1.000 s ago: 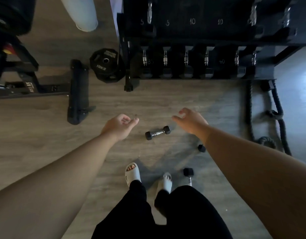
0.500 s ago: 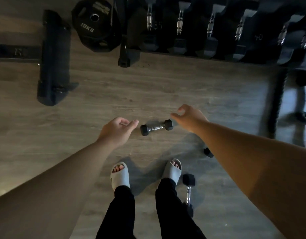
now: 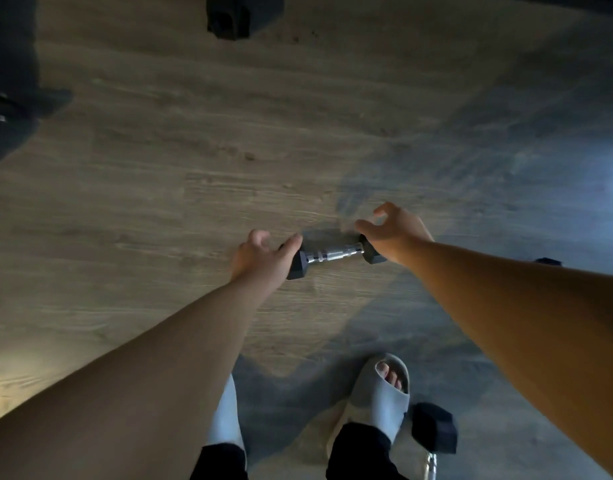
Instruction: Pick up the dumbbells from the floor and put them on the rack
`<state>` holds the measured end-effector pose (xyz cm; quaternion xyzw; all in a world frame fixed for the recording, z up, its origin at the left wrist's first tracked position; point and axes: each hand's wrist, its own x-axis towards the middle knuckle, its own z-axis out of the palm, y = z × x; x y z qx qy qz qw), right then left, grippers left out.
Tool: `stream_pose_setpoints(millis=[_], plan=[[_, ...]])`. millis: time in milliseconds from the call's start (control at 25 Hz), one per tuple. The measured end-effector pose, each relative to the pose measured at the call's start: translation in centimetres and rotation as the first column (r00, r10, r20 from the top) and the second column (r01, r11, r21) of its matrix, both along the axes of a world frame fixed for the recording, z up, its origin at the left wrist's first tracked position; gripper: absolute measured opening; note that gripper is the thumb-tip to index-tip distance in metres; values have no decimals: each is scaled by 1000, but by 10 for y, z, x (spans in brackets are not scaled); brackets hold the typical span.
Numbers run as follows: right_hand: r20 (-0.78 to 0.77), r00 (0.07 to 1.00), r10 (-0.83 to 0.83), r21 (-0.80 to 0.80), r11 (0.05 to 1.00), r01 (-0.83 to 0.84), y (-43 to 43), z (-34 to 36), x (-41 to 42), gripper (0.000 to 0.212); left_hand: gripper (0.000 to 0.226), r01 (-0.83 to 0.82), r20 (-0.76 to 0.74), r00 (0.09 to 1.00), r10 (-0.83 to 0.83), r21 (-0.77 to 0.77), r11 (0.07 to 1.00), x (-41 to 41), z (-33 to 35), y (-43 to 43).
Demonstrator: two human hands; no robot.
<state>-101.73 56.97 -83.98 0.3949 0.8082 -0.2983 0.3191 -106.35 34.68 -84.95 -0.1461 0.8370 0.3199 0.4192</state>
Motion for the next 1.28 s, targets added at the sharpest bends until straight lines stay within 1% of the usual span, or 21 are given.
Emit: stream_pose_setpoints(millis=[80, 160, 240, 320, 400, 480, 600, 720, 800, 840, 920, 1040, 1120, 1200, 1280], plan=[[-13, 1000, -9, 20, 1000, 9, 1, -31, 4, 68, 83, 14, -13, 1000, -14, -41, 999, 7, -40, 11], [-24, 999, -37, 32, 999, 38, 4, -57, 10, 73, 85, 1, -27, 1000, -3, -74, 997, 14, -72, 16], [-20, 997, -79, 12, 997, 80, 7, -81, 15, 73, 87, -32, 5, 999, 33, -82, 996, 19, -97, 18], [-12, 991, -132, -15, 991, 131, 10, -100, 18, 70, 84, -42, 10, 999, 43, -72, 997, 23, -118, 18], [-21, 985, -170, -3, 985, 170, 12, -112, 21, 64, 78, -51, -17, 999, 50, -56, 997, 23, -129, 18], [-45, 982, -181, 24, 983, 183, 11, -116, 27, 52, 75, -102, -13, 995, 102, -33, 994, 23, -130, 15], [-74, 970, -231, 11, 973, 233, -1, -100, 39, 41, 61, -114, -47, 993, 112, -29, 993, 14, -106, 8], [-107, 916, -386, -31, 922, 385, -20, -51, 45, 38, 54, -69, -113, 991, 67, -14, 998, -9, -44, 2], [-142, 857, -495, -68, 869, 491, -33, 1, 39, 36, 52, -29, -145, 989, 28, 1, 1000, -29, 13, 0], [-155, 819, -553, -87, 833, 546, -38, 30, 36, 35, 54, -8, -168, 986, 8, 2, 1000, -39, 45, 1], [-180, 728, -662, -121, 749, 651, -45, 99, 25, 38, 63, 44, -225, 973, -42, 5, 999, -63, 117, 2], [-262, 609, -749, -167, 656, 736, -54, 194, 12, 40, 68, 121, -310, 945, -103, 39, 992, -97, 226, 10], [-292, 519, -803, -201, 582, 788, -56, 273, -3, 33, 68, 174, -358, 924, -138, 71, 982, -125, 308, 19], [-332, 413, -848, -274, 506, 818, -60, 358, -22, 24, 65, 231, -406, 898, -173, 98, 968, -147, 389, 28], [-346, 280, -896, -358, 402, 843, -62, 445, -43, 22, 64, 292, -476, 855, -205, 116, 949, -169, 467, 37]])
